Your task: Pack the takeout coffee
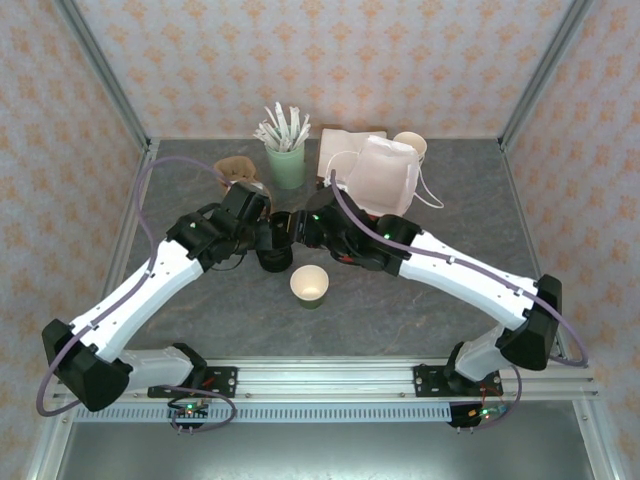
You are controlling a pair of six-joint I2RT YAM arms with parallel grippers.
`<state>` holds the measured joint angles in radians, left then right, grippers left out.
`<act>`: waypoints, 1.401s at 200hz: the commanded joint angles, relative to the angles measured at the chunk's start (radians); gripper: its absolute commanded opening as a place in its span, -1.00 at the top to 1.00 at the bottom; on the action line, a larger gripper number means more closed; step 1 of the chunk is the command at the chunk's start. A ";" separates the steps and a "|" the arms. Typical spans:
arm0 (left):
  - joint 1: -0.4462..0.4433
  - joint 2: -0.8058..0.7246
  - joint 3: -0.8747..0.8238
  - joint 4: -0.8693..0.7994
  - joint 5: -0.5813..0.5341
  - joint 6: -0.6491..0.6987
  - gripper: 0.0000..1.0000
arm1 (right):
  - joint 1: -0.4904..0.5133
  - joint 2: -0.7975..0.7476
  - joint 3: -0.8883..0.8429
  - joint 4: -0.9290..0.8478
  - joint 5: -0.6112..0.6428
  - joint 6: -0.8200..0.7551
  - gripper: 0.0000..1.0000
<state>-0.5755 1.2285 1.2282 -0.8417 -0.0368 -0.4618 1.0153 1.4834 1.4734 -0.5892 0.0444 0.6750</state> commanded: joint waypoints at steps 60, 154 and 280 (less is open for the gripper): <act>-0.047 -0.037 0.057 -0.071 -0.047 0.012 0.80 | -0.008 0.071 0.075 -0.084 0.019 -0.019 0.08; -0.050 -0.054 0.050 -0.059 -0.018 0.027 0.84 | -0.018 0.118 0.105 -0.087 -0.037 -0.022 0.61; -0.050 -0.094 0.042 0.009 0.024 0.060 0.32 | -0.058 0.059 0.086 -0.112 -0.058 -0.040 1.00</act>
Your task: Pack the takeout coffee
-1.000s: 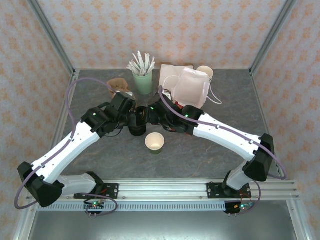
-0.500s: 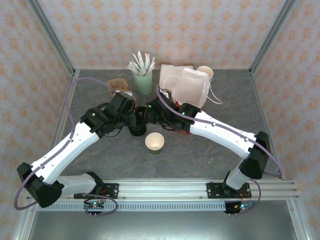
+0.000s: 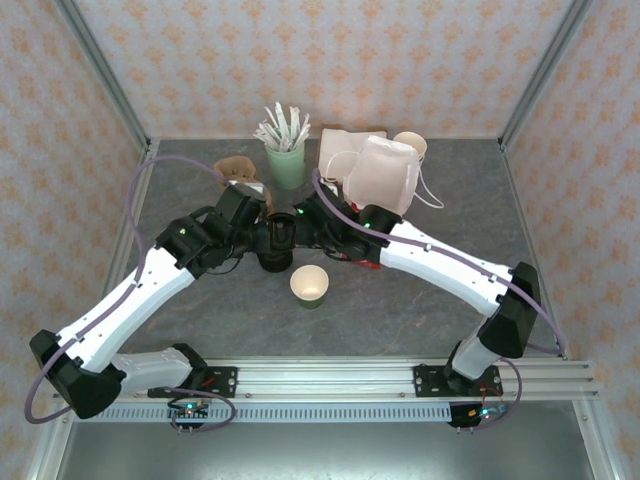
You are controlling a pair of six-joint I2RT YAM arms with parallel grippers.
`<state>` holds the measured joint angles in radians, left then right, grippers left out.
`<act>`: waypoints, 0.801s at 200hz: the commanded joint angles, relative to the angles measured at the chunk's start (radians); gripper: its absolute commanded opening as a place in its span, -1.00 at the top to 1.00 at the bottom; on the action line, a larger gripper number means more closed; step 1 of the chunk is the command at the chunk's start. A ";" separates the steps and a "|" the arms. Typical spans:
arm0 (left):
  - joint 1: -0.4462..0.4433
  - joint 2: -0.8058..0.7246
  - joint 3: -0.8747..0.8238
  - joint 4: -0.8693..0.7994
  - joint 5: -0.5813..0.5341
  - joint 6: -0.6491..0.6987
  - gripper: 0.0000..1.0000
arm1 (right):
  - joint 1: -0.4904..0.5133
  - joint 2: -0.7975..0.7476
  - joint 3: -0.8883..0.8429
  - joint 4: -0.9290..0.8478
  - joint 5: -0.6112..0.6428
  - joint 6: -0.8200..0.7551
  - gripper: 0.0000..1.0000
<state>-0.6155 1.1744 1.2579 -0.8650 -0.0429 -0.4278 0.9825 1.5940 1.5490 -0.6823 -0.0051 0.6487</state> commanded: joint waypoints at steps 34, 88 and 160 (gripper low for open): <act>-0.010 -0.081 0.029 0.053 0.019 0.095 -0.06 | -0.054 -0.115 -0.039 -0.041 -0.018 -0.015 1.00; -0.009 -0.084 0.009 0.037 -0.066 0.105 -0.19 | -0.078 -0.201 -0.141 -0.044 -0.012 -0.008 1.00; 0.110 -0.059 -0.240 0.055 -0.083 -0.141 -0.43 | -0.071 -0.232 -0.262 0.102 -0.147 -0.014 0.85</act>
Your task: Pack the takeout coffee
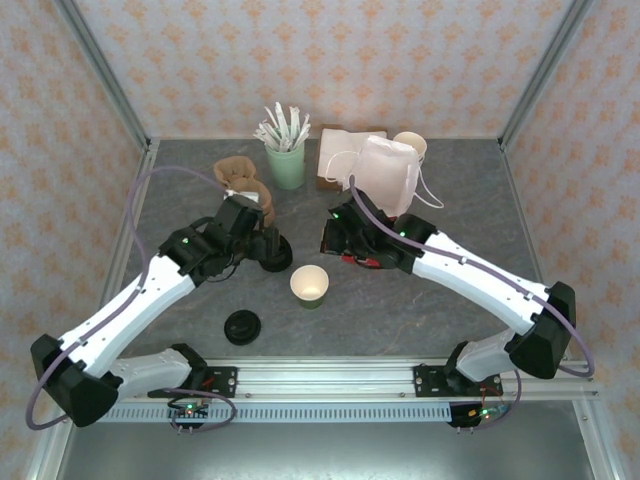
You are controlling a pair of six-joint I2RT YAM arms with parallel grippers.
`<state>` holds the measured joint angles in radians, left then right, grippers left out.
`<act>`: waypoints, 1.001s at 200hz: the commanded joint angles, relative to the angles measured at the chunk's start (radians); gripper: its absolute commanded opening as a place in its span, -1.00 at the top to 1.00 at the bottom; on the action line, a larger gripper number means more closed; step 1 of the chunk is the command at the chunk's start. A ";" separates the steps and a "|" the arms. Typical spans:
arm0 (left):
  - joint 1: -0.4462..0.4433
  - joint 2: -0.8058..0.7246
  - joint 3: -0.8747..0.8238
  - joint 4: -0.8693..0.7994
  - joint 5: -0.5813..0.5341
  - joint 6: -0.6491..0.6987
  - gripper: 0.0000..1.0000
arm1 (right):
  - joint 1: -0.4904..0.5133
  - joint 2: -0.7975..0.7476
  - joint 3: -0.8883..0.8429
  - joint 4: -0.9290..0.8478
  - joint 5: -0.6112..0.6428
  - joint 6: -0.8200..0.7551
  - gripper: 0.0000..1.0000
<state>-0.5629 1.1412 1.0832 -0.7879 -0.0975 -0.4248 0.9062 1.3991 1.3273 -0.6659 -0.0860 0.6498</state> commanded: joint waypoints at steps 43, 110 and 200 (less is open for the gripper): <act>0.122 -0.158 -0.222 -0.097 0.038 -0.244 -0.51 | 0.028 -0.043 -0.088 0.113 -0.052 -0.026 0.75; -0.057 -0.164 -0.399 -0.180 -0.013 -0.433 -0.95 | 0.028 -0.048 -0.049 0.079 -0.019 -0.070 0.56; -0.160 -0.124 -0.564 -0.047 0.066 -0.546 -0.91 | 0.026 -0.066 -0.042 0.045 0.003 -0.085 0.47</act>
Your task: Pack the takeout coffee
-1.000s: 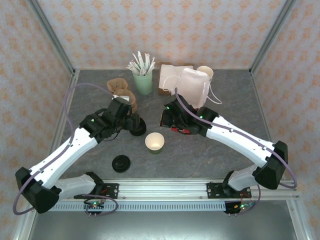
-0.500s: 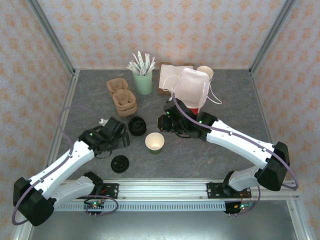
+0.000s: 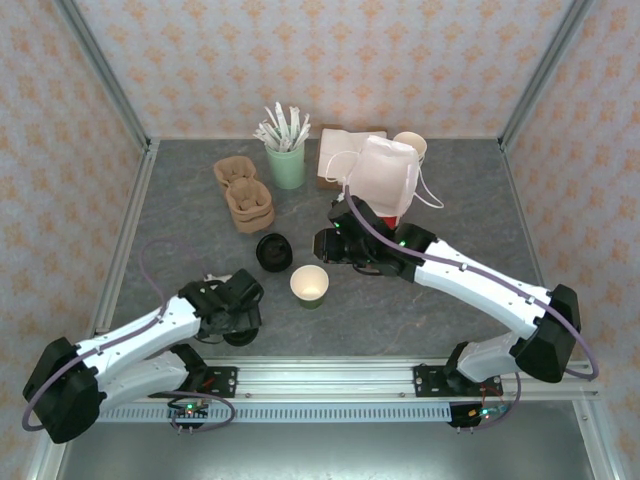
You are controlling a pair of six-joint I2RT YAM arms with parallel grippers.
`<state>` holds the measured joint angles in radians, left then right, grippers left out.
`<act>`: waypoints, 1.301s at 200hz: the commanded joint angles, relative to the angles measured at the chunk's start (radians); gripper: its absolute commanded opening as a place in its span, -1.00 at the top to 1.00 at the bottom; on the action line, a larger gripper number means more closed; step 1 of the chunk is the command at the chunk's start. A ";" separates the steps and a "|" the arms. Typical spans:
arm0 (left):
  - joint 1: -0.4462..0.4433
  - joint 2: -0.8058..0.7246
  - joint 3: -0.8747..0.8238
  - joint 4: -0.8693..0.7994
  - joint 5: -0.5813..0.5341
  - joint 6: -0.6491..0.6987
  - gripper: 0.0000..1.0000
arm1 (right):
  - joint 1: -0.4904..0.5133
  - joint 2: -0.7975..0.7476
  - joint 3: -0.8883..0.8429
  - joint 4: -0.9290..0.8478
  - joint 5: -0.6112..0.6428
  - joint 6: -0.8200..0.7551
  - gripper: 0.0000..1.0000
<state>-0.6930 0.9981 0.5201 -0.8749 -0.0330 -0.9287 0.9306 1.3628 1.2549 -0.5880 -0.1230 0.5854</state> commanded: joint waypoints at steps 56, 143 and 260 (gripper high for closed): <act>-0.072 0.069 -0.001 0.054 -0.003 -0.052 -0.74 | -0.004 -0.027 0.035 -0.043 0.050 -0.026 0.44; -0.098 0.082 -0.042 0.067 0.003 -0.084 -0.52 | -0.009 -0.031 0.034 -0.058 0.067 -0.030 0.42; -0.105 0.107 -0.063 0.082 0.015 -0.065 -0.41 | -0.019 -0.039 0.023 -0.064 0.079 -0.021 0.41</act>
<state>-0.7860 1.0767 0.4812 -0.7799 -0.0116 -0.9943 0.9165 1.3556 1.2568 -0.6289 -0.0746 0.5713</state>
